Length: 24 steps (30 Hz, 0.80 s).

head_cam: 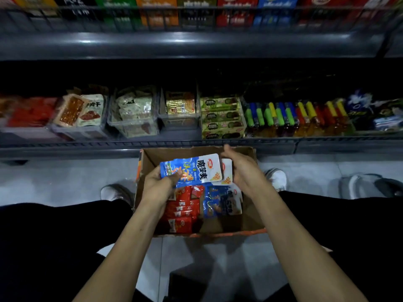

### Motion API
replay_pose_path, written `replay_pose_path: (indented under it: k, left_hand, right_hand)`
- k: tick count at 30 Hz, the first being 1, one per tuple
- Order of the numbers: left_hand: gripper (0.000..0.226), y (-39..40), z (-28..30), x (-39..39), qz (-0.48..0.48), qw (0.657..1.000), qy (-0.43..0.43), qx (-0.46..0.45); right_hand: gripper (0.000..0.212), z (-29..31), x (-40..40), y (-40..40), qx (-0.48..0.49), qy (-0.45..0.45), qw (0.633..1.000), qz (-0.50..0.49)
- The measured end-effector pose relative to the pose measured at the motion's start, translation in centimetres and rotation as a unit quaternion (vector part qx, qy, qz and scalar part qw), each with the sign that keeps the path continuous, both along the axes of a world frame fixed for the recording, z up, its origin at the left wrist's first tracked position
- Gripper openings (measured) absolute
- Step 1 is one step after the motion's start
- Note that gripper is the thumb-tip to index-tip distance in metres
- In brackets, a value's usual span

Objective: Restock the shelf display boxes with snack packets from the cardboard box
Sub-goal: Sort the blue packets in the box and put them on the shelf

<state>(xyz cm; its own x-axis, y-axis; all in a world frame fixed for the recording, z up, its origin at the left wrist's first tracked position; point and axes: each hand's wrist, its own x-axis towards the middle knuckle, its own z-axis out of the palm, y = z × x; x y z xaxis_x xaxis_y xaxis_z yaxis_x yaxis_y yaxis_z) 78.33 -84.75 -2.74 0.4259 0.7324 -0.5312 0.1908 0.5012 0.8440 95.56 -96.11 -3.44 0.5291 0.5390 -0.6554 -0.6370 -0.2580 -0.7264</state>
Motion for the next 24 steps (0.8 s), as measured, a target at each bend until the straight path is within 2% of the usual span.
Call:
replay_pose_path:
  k: [4, 8, 15, 21, 24]
  left_hand:
    - [0.019, -0.3, 1.0, 0.2, -0.01, 1.0, 0.011, 0.027]
    - [0.024, -0.3, 1.9, 0.5, -0.047, 0.997, 0.012, 0.057]
    - [0.016, -0.2, 2.9, 0.6, -0.063, 0.992, -0.05, 0.095]
    - [0.02, -0.2, 4.8, 0.7, -0.081, 0.995, -0.062, 0.024]
    - [0.009, 0.0, 5.4, 0.9, -0.087, 0.995, -0.048, -0.026]
  right_hand:
    - [0.026, 0.3, -1.8, -1.0, 0.004, -0.077, 0.993, 0.092]
    - [0.043, 1.0, -2.2, -0.4, 0.014, -0.181, 0.976, 0.118]
    - [0.043, 2.7, -2.3, 0.5, -0.005, -0.294, 0.95, 0.102]
    - [0.031, 4.6, -1.7, 0.2, 0.029, -0.293, 0.953, 0.067]
    - [0.03, 5.1, -1.6, 0.0, 0.033, -0.301, 0.95, 0.073]
